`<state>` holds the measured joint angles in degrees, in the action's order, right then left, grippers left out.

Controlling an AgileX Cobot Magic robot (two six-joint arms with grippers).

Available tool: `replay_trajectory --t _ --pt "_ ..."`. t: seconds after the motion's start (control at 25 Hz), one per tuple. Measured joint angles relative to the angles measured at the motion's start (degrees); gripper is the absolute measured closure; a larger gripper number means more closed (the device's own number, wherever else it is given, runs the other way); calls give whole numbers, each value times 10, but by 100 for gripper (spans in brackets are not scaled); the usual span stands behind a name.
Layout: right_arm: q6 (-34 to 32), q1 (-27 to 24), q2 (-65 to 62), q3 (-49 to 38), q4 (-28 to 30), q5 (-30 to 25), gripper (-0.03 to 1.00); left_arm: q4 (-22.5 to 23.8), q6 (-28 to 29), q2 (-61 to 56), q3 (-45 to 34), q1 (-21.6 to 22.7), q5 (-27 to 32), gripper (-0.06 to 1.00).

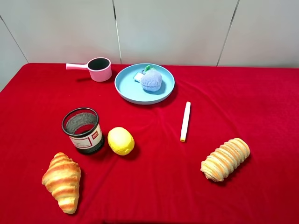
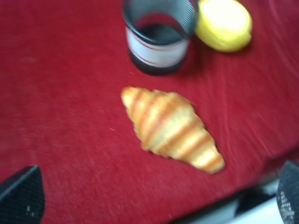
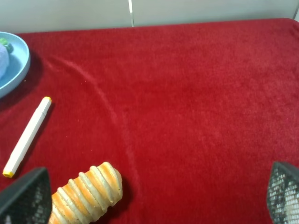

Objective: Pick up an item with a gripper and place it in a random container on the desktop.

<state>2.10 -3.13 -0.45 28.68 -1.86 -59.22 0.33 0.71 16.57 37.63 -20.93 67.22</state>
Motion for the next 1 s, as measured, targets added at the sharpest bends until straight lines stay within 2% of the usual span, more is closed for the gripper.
replay_trajectory --t 0.28,0.56,0.64,0.8,1.0 --pt "0 0 0 0 0 0 28 21 0 -90 -2 109 0 -5" --pt "0 0 0 0 0 0 28 32 0 -164 -19 185 -1 -5" --pt "0 0 0 0 0 0 28 33 0 -169 -40 200 -4 -5" --pt "0 0 0 0 0 0 28 30 0 -169 -89 208 -54 -5" --pt "0 0 0 0 0 0 28 29 0 -169 -95 208 -60 -5"
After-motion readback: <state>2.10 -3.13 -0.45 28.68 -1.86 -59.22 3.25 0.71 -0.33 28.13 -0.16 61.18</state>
